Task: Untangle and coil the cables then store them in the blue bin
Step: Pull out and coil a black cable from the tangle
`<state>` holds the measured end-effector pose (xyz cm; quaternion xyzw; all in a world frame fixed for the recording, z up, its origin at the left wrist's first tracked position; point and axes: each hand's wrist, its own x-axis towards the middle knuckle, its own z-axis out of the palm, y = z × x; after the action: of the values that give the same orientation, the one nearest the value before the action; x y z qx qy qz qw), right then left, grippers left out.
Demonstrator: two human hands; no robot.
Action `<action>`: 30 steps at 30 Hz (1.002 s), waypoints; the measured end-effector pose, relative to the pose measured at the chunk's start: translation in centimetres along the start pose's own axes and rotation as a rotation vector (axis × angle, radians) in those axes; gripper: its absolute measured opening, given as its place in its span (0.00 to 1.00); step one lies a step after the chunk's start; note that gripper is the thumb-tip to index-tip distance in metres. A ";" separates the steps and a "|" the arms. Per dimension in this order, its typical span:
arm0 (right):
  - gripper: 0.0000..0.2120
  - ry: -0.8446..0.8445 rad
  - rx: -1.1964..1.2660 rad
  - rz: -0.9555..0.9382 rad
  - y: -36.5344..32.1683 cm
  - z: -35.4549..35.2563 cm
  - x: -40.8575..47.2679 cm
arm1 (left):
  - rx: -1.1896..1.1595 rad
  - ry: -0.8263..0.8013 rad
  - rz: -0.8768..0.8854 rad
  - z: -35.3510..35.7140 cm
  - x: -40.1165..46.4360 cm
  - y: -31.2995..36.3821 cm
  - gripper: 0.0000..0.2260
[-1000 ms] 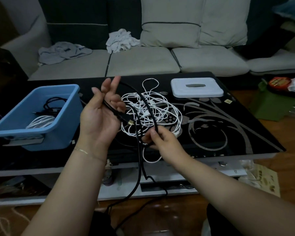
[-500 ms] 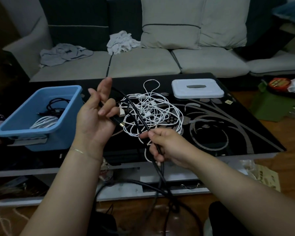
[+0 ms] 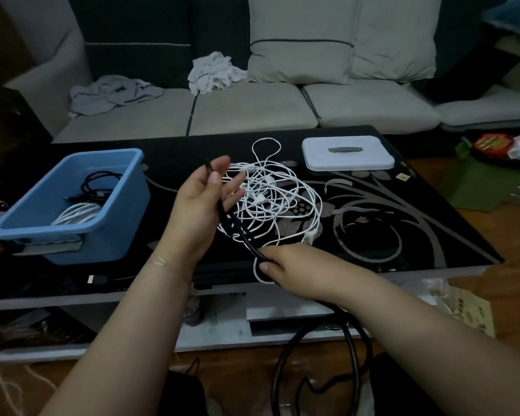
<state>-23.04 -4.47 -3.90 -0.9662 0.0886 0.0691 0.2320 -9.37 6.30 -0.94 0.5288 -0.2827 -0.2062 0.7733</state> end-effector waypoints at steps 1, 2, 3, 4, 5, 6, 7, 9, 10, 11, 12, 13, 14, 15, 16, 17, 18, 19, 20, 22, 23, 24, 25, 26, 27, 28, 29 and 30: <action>0.12 0.007 -0.017 -0.007 0.1 -0.1 -0.1 | 0.143 -0.033 0.024 -0.1 -0.1 -0.4 0.10; 0.13 0.024 -0.041 -0.020 0.2 -0.2 -0.1 | 0.310 -0.084 0.051 -0.3 -0.2 -0.5 0.10; 0.14 0.044 -0.070 -0.033 0.4 -0.3 -0.3 | 0.485 -0.145 0.080 -0.3 -0.3 -0.8 0.09; 0.14 0.063 -0.098 -0.049 0.4 -0.5 -0.3 | 0.644 -0.199 0.108 -0.6 -0.4 -1.0 0.09; 0.13 0.081 -0.117 -0.065 0.4 -0.7 -0.5 | 0.775 -0.246 0.130 -0.8 -0.5 -1.2 0.09; 0.12 0.102 -0.125 -0.086 0.4 -0.9 -0.7 | 0.864 -0.280 0.133 -0.9 -0.5 -1.5 0.10; 0.12 0.119 -0.128 -0.112 0.3 -1.1 -1.0 | 0.916 -0.312 0.114 -0.8 -0.5 -1.8 0.11; 0.12 0.154 -0.128 -0.165 -0.1 -1.5 -1.4 | 0.975 -0.383 0.051 -0.5 -0.8 -1.9 0.09; 0.12 0.182 -0.116 -0.188 -0.3 -1.7 -1.6 | 0.995 -0.417 0.029 -0.3 -0.9 -1.8 0.09; 0.13 0.218 -0.098 -0.205 -0.2 -1.9 -1.7 | 0.991 -0.442 0.006 0.0 -1.1 -1.7 0.09; 0.13 0.263 -0.086 -0.219 -0.1 -2.0 -1.8 | 0.954 -0.458 -0.028 0.3 -1.3 -1.5 0.09; 0.14 0.308 -0.085 -0.221 0.1 -2.1 -1.8 | 0.888 -0.470 -0.065 0.5 -1.5 -1.3 0.09; 0.14 0.350 -0.084 -0.214 0.3 -2.2 -1.8 | 0.807 -0.478 -0.097 0.7 -1.8 -1.1 0.12; 0.14 0.389 -0.069 -0.195 0.5 -2.4 -1.7 | 0.729 -0.478 -0.126 0.9 -2.0 -0.9 0.15; 0.14 0.435 -0.040 -0.174 0.6 -2.5 -1.7 | 0.667 -0.470 -0.153 1.1 -2.1 -0.7 0.18; 0.16 0.500 -0.009 -0.155 0.6 -2.6 -1.7 | 0.621 -0.457 -0.174 1.2 -2.2 -0.5 0.21; 0.19 0.585 -0.001 -0.152 0.8 -2.6 -1.6 | 0.584 -0.447 -0.187 1.4 -2.3 -0.3 0.23; 0.21 0.668 -0.011 -0.156 0.9 -2.5 -1.5 | 0.540 -0.435 -0.196 1.6 -2.4 -0.2 0.23; 0.23 0.737 -0.019 -0.158 1.1 -2.5 -1.3 | 0.486 -0.429 -0.203 1.8 -2.5 -0.1 0.23; 0.24 0.816 0.014 -0.165 1.3 -2.1 -0.8 | 0.384 -0.435 -0.235 2.1 -2.8 0.0 0.23; 0.23 0.838 0.053 -0.176 1.3 -2.0 -0.6 | 0.341 -0.435 -0.263 2.3 -2.9 0.0 0.23; 0.23 0.840 0.108 -0.183 1.2 -1.9 -0.4 | 0.301 -0.432 -0.289 2.4 -3.0 0.0 0.24; 0.23 0.822 0.170 -0.181 1.1 -1.8 -0.2 | 0.258 -0.425 -0.310 2.6 -3.1 -0.1 0.24; 0.24 0.795 0.229 -0.175 1.1 -1.7 -0.1 | 0.208 -0.411 -0.323 2.7 -3.1 -0.1 0.23; 0.23 0.769 0.277 -0.162 1.0 -1.6 0.0 | 0.151 -0.390 -0.329 2.9 -3.1 -0.1 0.23; 0.21 0.755 0.305 -0.143 0.9 -1.4 0.1 | 0.099 -0.370 -0.327 3.0 -3.0 -0.1 0.23; 0.20 0.763 0.326 -0.130 0.8 -1.2 0.3 | 0.063 -0.350 -0.323 3.1 -3.0 -0.1 0.23; 0.20 0.783 0.356 -0.127 0.8 -1.0 0.5 | 0.043 -0.335 -0.317 3.2 -2.9 -0.1 0.23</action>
<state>-22.61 -5.68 -3.49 -0.8681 0.1206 -0.3334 0.3475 -13.72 5.80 -0.80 0.5413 -0.3250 -0.4039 0.6620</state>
